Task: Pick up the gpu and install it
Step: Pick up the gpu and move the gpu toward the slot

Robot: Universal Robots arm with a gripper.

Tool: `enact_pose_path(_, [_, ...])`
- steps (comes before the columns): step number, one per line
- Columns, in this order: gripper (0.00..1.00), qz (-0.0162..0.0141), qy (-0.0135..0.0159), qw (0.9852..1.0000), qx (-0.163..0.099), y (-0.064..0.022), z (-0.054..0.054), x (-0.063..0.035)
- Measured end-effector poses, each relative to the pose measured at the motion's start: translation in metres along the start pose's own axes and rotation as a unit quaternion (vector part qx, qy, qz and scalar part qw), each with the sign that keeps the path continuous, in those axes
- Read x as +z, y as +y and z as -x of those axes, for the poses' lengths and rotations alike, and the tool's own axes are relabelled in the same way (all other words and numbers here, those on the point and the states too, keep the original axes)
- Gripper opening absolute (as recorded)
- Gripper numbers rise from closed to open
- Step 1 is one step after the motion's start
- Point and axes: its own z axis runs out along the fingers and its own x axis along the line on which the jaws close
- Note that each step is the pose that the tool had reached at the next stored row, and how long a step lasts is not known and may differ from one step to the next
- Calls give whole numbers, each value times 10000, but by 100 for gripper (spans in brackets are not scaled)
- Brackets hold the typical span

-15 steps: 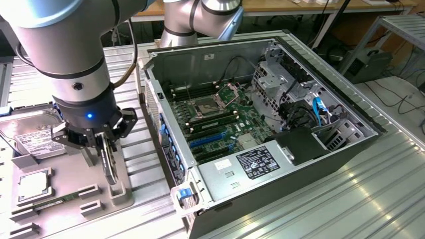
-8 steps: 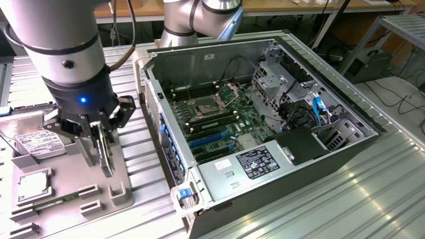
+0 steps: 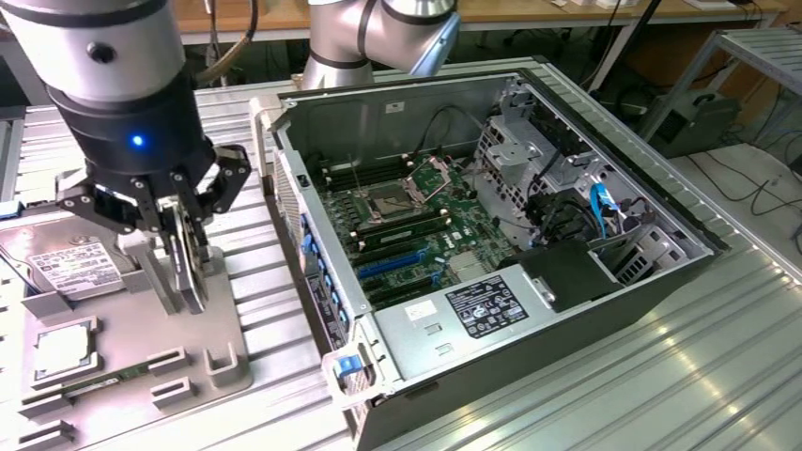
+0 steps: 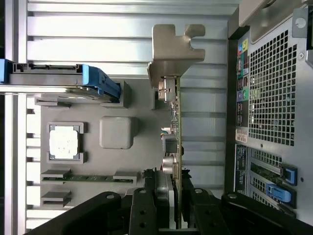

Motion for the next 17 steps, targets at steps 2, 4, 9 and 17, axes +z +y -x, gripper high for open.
enact_pose_path(2, [30, 0, 1, 10000, 0, 5, 0, -93])
enact_pose_path(4, [30, -1, 1, 10000, 0, 9, 0, -195])
enact_pose_path(9, [30, 0, 0, 10000, 0, 21, 1, -427])
enact_pose_path(17, [30, 0, 1, 10000, 0, 39, 1, -791])
